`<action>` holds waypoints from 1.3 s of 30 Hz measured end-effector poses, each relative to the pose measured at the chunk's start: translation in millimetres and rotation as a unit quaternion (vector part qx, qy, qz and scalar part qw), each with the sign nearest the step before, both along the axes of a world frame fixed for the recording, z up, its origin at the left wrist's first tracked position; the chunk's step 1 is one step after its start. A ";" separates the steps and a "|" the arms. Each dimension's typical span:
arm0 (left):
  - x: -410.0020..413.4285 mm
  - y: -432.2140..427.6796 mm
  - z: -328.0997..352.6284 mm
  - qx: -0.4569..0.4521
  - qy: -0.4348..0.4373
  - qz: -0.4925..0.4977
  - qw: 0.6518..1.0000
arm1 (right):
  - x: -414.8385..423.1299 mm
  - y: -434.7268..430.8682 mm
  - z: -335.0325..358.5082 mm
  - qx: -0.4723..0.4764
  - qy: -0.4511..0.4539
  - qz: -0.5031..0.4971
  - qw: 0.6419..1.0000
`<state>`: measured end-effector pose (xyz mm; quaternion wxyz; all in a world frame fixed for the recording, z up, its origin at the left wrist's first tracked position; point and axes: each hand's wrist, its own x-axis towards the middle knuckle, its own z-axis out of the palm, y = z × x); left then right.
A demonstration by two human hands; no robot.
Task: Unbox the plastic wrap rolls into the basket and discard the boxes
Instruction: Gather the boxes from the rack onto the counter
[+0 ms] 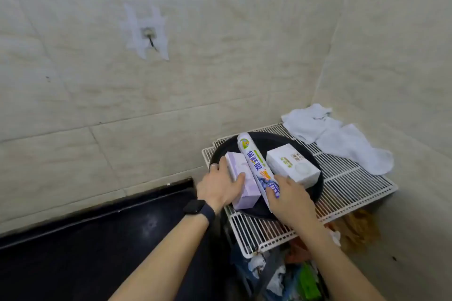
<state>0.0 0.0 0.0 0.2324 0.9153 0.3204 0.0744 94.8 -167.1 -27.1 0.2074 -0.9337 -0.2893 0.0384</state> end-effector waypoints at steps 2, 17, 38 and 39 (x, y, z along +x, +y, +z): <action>7.5 -6.9 -6.0 -0.053 0.014 0.031 0.998 | 3.9 -0.6 -8.1 0.002 0.012 0.001 1.000; -7.3 -15.6 -10.3 -0.219 -0.124 0.098 0.963 | 7.5 -16.0 -32.2 0.036 0.036 0.015 0.999; -330.9 74.3 -102.2 -0.256 -0.173 0.365 0.878 | -202.1 71.4 -83.5 0.125 0.208 0.288 0.926; -345.5 78.9 -114.3 -0.266 -0.167 0.374 0.873 | -216.0 79.1 -95.5 0.107 0.218 0.293 0.925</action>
